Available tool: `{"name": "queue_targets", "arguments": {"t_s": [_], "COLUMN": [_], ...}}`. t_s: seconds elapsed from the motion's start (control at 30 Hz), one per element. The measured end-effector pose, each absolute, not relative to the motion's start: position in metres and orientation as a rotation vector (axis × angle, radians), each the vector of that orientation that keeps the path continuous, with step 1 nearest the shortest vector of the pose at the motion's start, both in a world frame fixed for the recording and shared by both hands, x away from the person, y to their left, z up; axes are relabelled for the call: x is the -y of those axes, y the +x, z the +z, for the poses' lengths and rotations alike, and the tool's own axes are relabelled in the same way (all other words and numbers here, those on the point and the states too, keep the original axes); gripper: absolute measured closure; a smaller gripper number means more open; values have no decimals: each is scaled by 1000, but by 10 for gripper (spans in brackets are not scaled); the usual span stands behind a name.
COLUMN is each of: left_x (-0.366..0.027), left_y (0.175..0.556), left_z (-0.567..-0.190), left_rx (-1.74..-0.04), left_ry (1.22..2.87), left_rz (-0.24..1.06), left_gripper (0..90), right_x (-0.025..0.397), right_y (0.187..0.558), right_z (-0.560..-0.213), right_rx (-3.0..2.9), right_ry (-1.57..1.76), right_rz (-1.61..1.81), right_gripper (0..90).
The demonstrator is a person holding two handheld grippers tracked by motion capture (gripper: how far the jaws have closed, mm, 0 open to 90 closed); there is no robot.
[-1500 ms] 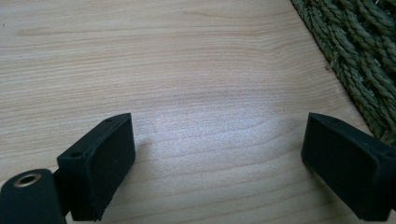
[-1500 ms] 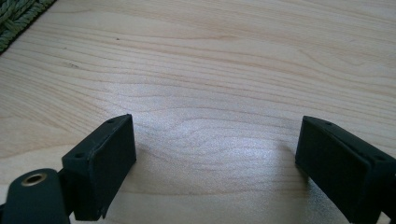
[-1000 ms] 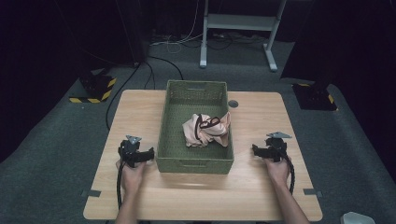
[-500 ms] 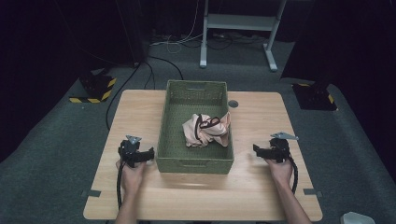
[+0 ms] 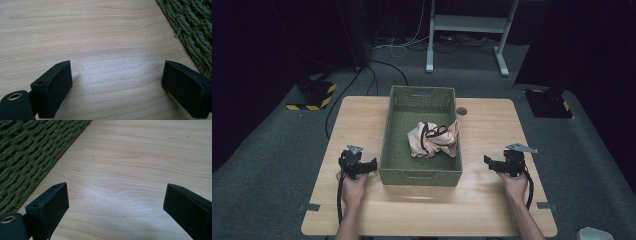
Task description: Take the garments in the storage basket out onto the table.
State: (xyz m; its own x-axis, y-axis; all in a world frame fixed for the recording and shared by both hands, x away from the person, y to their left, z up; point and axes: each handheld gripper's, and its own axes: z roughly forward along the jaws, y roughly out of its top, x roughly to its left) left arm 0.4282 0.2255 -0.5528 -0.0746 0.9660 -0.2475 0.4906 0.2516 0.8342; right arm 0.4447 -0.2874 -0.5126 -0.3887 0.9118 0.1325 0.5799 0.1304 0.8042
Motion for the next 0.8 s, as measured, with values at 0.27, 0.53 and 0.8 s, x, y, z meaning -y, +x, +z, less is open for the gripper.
{"name": "queue_targets", "arguments": {"t_s": [0.27,0.53,0.8], "left_x": [-226,-226,-226], "left_y": [428,428,428], "left_z": [-553,-553,-553], "left_rx": [-1695,-1695,-1695], "left_ry": [1358,1359,1358], "left_rz": [722,722,722], "left_gripper": [98,98,98], "right_x": [285,281,272], "right_y": [436,428,424], "right_z": [-502,-488,-477], "right_rx": [-2018,-2022,-2030], "right_ry": [1400,1352,1307], "right_rz": [1208,1275,1322], "right_gripper": [58,61,66]}}
